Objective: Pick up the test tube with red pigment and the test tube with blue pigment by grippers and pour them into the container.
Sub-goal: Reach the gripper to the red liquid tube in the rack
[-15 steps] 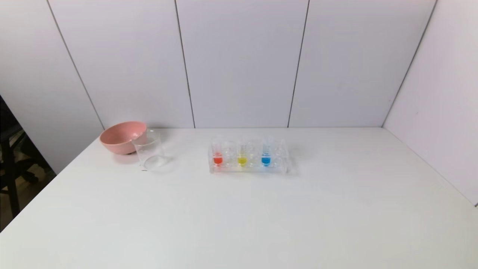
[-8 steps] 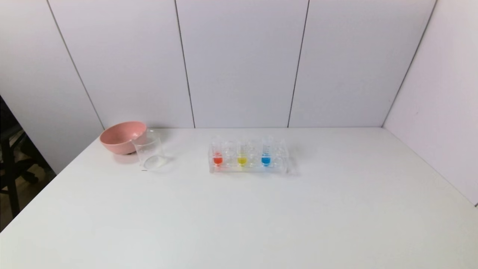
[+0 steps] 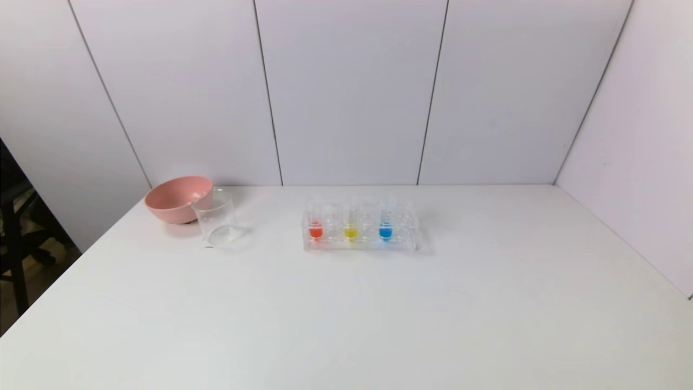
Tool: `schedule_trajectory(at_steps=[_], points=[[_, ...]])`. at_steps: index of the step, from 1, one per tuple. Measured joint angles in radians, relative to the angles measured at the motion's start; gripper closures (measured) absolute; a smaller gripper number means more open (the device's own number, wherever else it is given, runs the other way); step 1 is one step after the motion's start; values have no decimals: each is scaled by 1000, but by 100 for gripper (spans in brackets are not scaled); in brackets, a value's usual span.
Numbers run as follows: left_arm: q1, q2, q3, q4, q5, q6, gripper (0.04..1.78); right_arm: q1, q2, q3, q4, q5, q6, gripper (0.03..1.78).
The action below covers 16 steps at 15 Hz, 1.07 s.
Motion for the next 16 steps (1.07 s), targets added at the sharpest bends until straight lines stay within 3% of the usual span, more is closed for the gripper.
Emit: schedule_trajectory(at_steps=[10, 16], points=[[-1, 489, -257, -218, -70, -1, 6, 0, 0, 0, 0, 0, 0, 4], [-1, 816, -382, -432, -123, -2, 6, 0, 0, 0, 0, 0, 0, 4]])
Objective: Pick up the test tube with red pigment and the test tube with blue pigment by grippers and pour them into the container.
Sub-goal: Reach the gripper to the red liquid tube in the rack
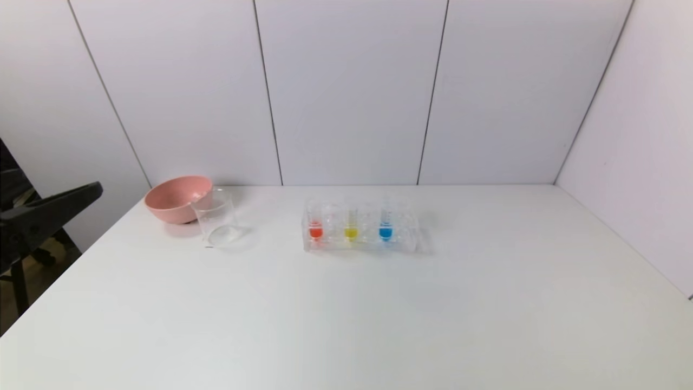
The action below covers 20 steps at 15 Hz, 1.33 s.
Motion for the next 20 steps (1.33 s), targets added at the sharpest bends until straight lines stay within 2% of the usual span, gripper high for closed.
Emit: schedule_trajectory(at_steps=[4, 8, 13, 16, 18, 20], points=[[-1, 214, -64, -153, -27, 0, 6, 0, 0, 0, 0, 0, 0, 4], [-6, 374, -100, -293, -234, -8, 6, 0, 0, 0, 0, 0, 0, 4], [-36, 530, -126, -414, -283, -11, 6, 0, 0, 0, 0, 0, 0, 4], [-43, 620, -134, -523, -391, -9, 6, 0, 0, 0, 0, 0, 0, 4], [-44, 668, -141, -561, -480, -7, 6, 0, 0, 0, 0, 0, 0, 4], [-53, 710, -147, -590, -530, 0, 6, 0, 0, 0, 0, 0, 0, 4]])
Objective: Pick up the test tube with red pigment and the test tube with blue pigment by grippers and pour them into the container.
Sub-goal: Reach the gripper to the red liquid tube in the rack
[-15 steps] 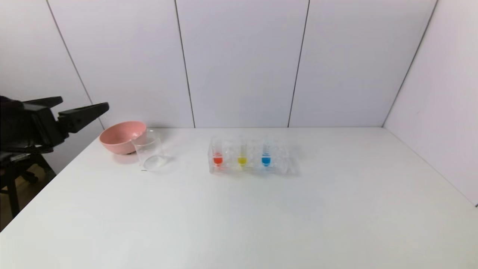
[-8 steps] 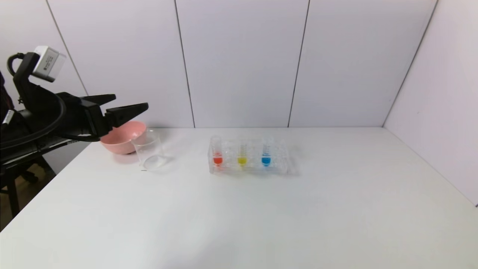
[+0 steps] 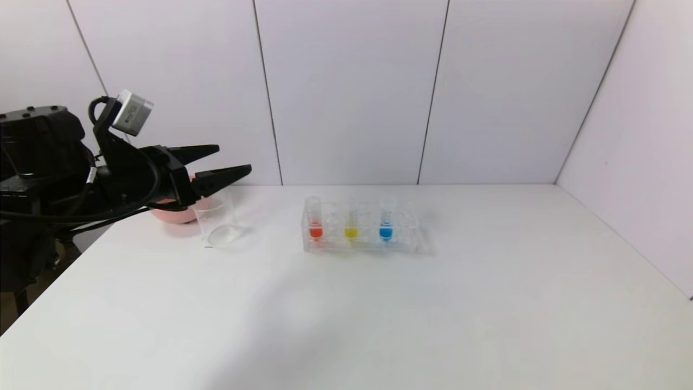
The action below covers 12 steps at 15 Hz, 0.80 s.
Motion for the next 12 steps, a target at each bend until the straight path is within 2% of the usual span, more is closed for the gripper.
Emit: schedule_trajectory(at_steps=[4, 10, 12], points=[[-18, 70, -11, -65, -53, 0, 6, 0, 0, 0, 0, 0, 0, 4], [-29, 189, -28, -213, -219, -4, 6, 0, 0, 0, 0, 0, 0, 4], [-31, 222, -42, -239, -303, -13, 6, 0, 0, 0, 0, 0, 0, 4]])
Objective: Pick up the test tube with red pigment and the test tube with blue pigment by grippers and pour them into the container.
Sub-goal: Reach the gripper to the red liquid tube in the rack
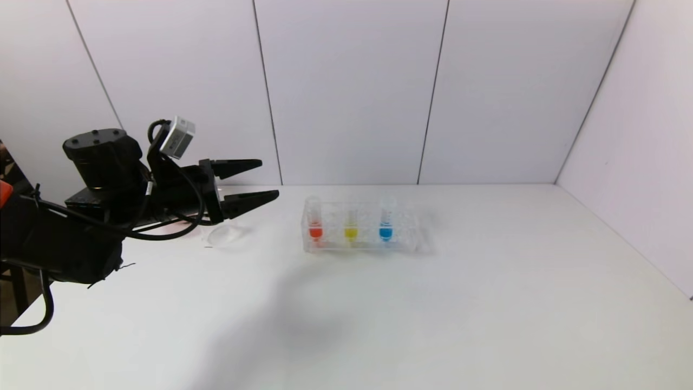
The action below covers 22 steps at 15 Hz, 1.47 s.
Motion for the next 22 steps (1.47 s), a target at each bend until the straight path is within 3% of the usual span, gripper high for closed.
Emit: schedule_trajectory(at_steps=[4, 22], points=[[-14, 81, -58, -3, -55, 3, 6, 0, 0, 0, 0, 0, 0, 4], [-106, 389, -306, -69, -50, -1, 6, 0, 0, 0, 0, 0, 0, 4]])
